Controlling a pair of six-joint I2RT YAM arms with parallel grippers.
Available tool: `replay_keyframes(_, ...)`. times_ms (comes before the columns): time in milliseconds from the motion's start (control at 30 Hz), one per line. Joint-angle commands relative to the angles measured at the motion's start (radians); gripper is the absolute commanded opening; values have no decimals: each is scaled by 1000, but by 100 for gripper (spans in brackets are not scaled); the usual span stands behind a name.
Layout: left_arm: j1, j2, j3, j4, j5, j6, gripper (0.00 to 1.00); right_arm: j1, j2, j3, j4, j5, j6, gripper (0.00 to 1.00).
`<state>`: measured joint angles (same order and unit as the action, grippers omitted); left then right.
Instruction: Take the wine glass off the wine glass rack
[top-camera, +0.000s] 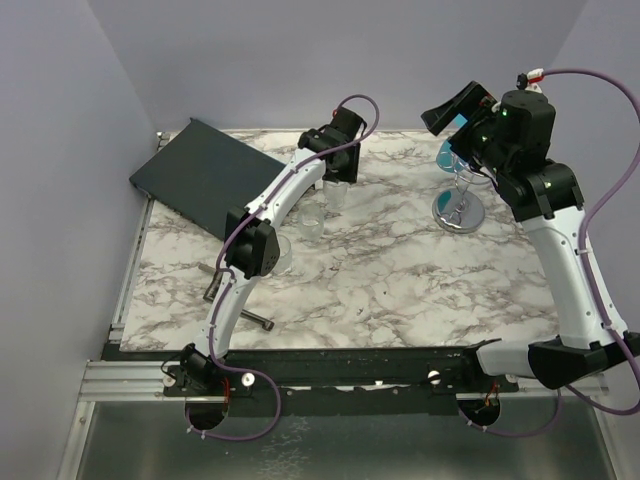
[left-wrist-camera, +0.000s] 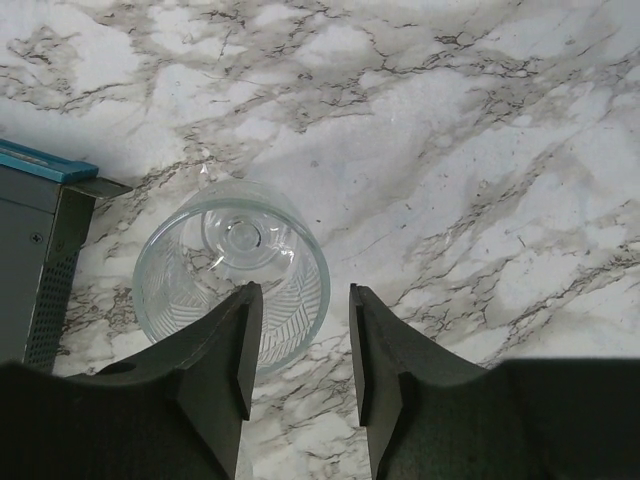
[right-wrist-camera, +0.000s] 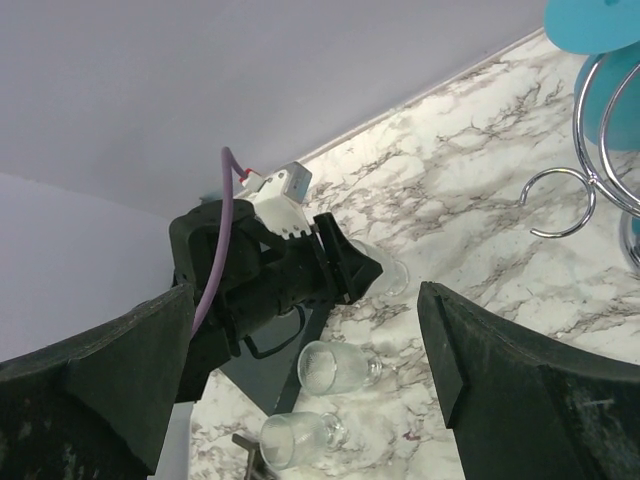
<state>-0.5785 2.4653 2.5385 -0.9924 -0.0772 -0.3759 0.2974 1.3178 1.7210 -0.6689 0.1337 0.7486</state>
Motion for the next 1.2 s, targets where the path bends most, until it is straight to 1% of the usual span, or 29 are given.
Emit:
replay_keyframes(0, -7, -24, 40, -2, -21, 11, 47, 2, 24, 10, -19, 35, -30, 100)
replay_keyframes(400, -10, -116, 40, 19, -10, 15, 57, -28, 63, 59, -29, 35, -52, 100)
replay_keyframes(533, -12, -161, 40, 27, -4, 13, 64, -55, 82, 89, -29, 24, -58, 100)
replay_keyframes(700, -17, -226, 26, 45, 4, 2, 78, -98, 112, 121, -31, 4, -63, 100)
replay_keyframes(800, -17, -286, -22, 76, 29, -14, 85, -167, 120, 130, -32, -22, -68, 100)
replay_keyframes(900, -16, -348, -84, 114, 70, -45, 86, -264, 140, 139, -25, -98, -68, 98)
replay_keyframes(1067, -18, -466, -229, 217, 143, -115, 87, -276, 259, 250, -77, -93, -85, 96)
replay_keyframes(1167, -18, -529, -319, 275, 171, -156, 87, -276, 297, 267, -64, -91, -78, 95)
